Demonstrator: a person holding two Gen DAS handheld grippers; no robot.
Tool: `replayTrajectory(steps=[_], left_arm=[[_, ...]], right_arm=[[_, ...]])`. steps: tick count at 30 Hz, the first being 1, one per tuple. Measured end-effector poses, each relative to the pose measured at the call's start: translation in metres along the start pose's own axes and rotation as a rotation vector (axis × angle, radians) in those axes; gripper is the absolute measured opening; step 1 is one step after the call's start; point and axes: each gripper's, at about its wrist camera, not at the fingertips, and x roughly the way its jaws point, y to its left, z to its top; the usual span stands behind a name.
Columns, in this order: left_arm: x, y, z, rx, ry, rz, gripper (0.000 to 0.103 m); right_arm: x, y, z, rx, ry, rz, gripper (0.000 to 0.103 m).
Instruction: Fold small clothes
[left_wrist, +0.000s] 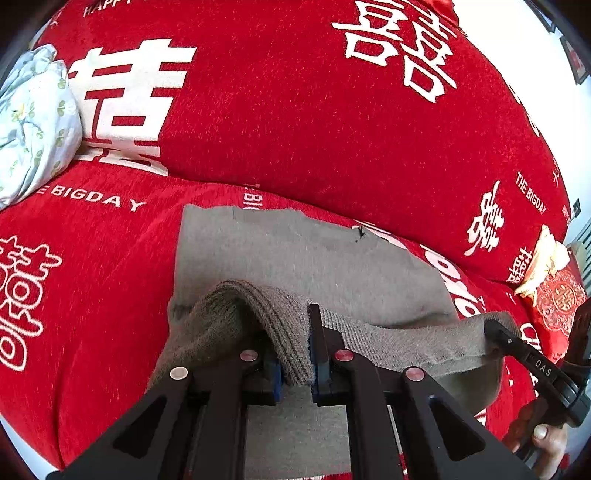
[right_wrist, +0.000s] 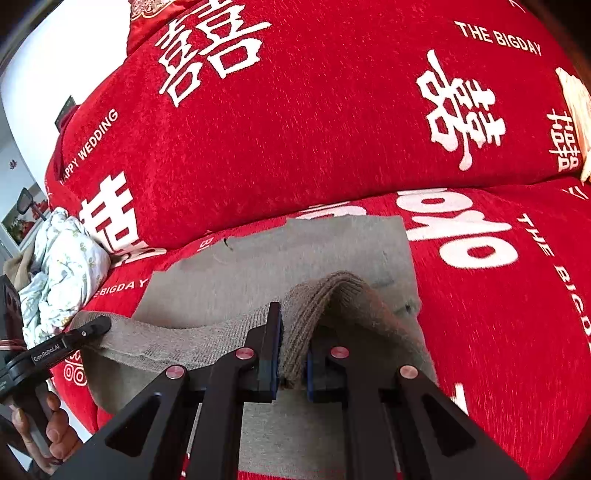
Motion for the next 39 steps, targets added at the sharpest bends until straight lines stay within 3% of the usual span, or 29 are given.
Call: replayTrajectory(steps=[19,39], left_arm=[[0.039,-0.010,0.051,0.013,0.015,0.027,0.011],[0.088,-0.007,0.070,0.042,0.045,0.080,0.011]], right_arm=[[0.047,-0.012,0.041,0.049,0.010,0.000,0.011],[0.099,-0.019,0.062,0.066,0.053,-0.038,0.011]])
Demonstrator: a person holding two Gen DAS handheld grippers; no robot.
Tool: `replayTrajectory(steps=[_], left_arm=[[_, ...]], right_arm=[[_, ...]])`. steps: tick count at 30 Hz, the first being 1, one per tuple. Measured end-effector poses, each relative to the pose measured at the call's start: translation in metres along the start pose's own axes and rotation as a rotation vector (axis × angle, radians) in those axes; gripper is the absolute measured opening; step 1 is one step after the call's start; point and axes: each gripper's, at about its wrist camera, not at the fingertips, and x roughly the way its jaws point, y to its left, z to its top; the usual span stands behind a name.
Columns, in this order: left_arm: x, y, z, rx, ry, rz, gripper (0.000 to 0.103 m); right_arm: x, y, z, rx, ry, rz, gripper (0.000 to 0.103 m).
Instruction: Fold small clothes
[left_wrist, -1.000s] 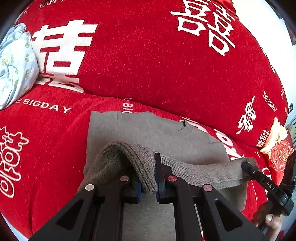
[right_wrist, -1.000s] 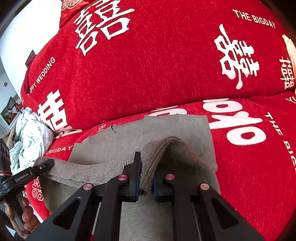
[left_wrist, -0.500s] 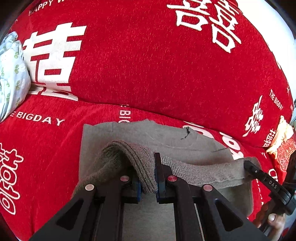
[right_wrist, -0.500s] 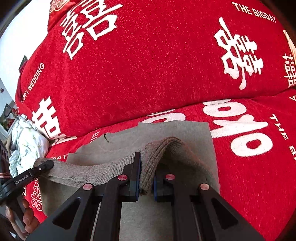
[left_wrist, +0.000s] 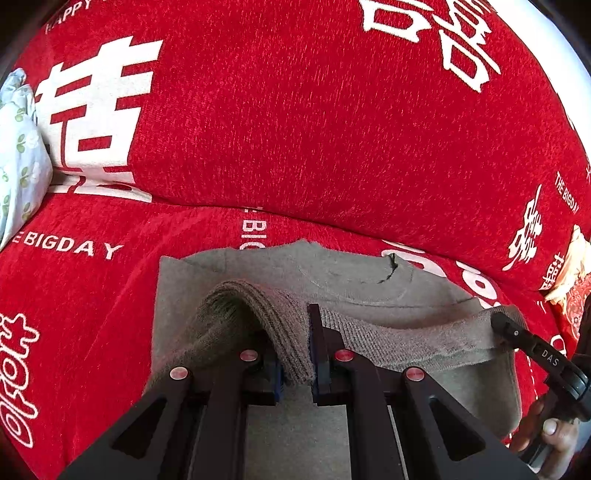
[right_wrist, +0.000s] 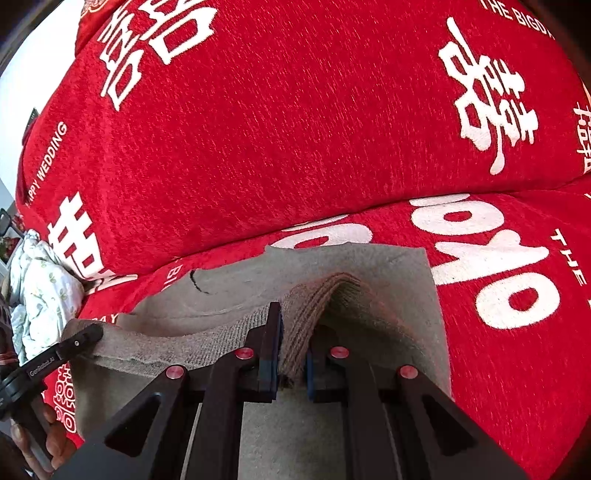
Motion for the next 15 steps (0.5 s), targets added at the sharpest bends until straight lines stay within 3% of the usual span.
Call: replayTrajectory(steps=[15], left_arm=[[0.030,0.001,0.014,0.005,0.034,0.011,0.011]], right_arm=[[0.025,-0.005,0.012,0.026,0.016,-0.016,0.011]])
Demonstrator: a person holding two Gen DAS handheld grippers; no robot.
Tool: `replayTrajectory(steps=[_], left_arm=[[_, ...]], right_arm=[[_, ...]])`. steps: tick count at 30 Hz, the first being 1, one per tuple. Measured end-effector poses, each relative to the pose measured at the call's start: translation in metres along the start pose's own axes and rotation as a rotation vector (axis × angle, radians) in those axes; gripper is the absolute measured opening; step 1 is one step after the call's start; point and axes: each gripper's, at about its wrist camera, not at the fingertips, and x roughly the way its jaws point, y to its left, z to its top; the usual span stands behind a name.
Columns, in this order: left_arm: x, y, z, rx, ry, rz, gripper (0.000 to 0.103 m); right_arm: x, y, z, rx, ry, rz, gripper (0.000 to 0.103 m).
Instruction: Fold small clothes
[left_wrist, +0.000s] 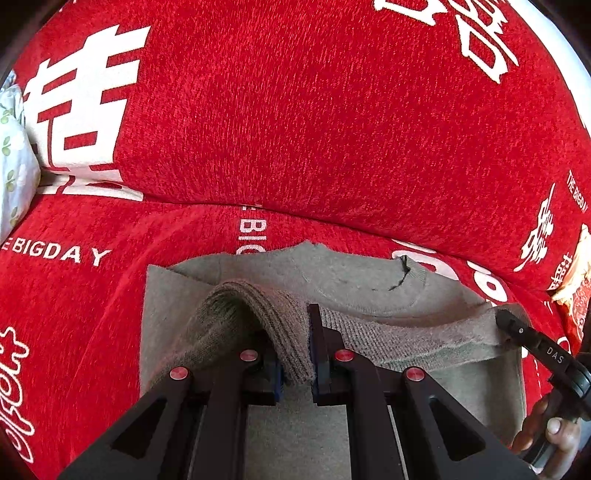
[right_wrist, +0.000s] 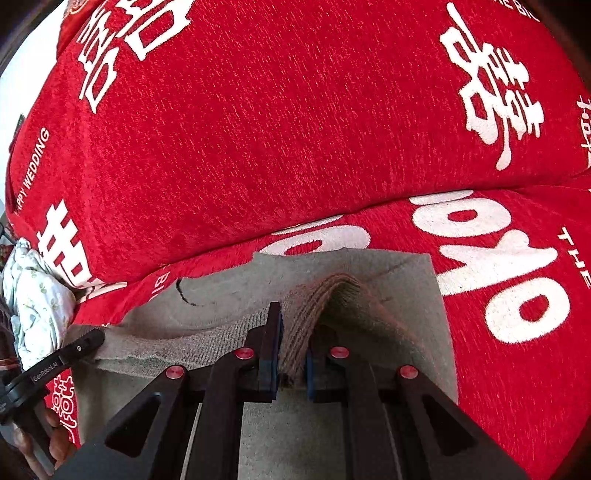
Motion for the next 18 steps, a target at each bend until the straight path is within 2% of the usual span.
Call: replayTrajectory(steps=[18], left_arm=[[0.027,-0.007,0.017,0.020,0.028,0.018,0.011]], right_arm=[[0.021,-0.010,0.013,0.049,0.024,-0.005,0.011]])
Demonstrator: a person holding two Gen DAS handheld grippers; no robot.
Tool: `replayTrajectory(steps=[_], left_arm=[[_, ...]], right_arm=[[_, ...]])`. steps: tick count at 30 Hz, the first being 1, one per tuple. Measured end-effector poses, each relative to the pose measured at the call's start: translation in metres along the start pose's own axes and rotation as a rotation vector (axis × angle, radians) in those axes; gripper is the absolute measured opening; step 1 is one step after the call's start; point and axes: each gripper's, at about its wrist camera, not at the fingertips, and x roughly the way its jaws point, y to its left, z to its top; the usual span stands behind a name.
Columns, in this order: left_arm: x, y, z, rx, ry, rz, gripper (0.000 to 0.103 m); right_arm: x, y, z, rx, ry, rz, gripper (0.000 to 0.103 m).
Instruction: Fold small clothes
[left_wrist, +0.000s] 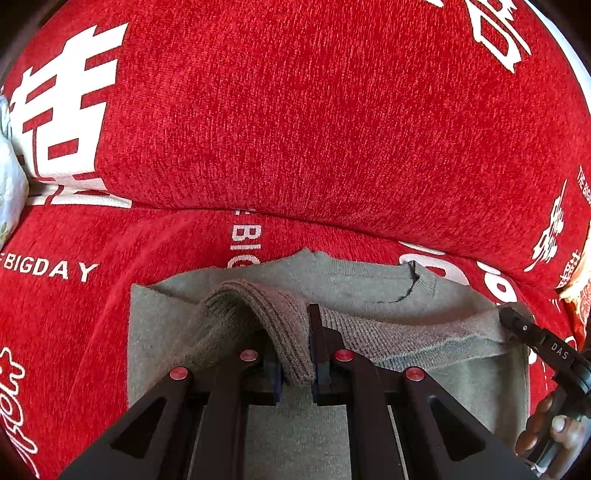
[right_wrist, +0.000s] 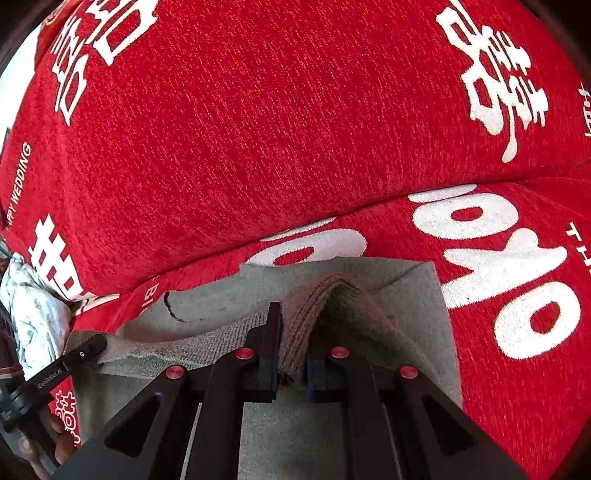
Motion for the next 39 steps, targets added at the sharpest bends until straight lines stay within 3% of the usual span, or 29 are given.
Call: replayTrajectory(steps=[19,27,32,33,35,37,39], left_arm=[[0.015,0.001,0.010,0.004,0.025,0.010,0.011],[0.029,0.006,0.010,-0.018,0.074,0.001,0.012],[0.044,0.019,0.010,-0.091,0.136,-0.036,0.012],[0.048,0.022,0.010,-0.104,0.151,-0.044,0.014],[0.054,0.026,0.009,-0.125,0.169,-0.073,0.029],[0.055,0.030,0.009,-0.159,0.168,-0.118,0.050],[0.052,0.032,0.009,-0.187,0.159,-0.149,0.064]], right_arm=[[0.015,0.001,0.010,0.019,0.035,-0.005,0.011],[0.028,-0.005,0.012,0.049,0.080,0.003,0.011],[0.041,-0.011,0.013,0.077,0.118,0.013,0.011],[0.042,-0.011,0.013,0.079,0.122,0.014,0.014],[0.046,-0.013,0.014,0.097,0.131,0.027,0.019],[0.049,-0.014,0.015,0.110,0.143,0.046,0.038],[0.043,-0.013,0.016,0.102,0.093,0.046,0.085]])
